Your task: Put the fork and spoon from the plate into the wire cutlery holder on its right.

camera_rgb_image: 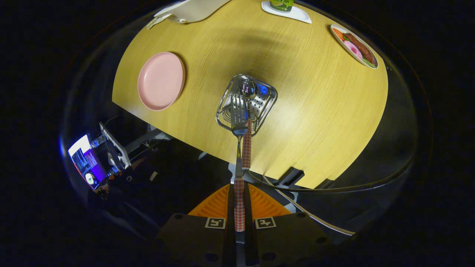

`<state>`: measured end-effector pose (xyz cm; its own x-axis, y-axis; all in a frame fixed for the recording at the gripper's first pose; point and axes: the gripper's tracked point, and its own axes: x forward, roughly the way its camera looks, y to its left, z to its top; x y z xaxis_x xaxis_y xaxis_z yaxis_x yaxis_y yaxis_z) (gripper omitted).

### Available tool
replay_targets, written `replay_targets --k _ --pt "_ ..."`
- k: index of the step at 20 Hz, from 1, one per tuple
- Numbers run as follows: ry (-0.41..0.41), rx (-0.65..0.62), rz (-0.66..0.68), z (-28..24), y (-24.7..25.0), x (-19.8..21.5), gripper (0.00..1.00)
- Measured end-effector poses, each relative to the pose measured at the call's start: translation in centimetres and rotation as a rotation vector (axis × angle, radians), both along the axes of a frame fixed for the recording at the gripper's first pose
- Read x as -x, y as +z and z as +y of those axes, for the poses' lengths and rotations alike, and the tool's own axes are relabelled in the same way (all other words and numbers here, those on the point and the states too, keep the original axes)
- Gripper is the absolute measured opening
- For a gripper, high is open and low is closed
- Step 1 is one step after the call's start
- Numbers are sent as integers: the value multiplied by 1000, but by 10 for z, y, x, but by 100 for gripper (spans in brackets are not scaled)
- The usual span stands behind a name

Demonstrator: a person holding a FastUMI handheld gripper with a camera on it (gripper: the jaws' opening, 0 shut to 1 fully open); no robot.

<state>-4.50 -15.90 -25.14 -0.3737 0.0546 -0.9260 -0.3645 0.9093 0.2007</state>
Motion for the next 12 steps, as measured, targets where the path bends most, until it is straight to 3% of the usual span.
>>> replay_targets --k 6,12 --pt "63 93 138 -7 -19 -18 14" --pt "85 134 176 -2 -29 -35 14"
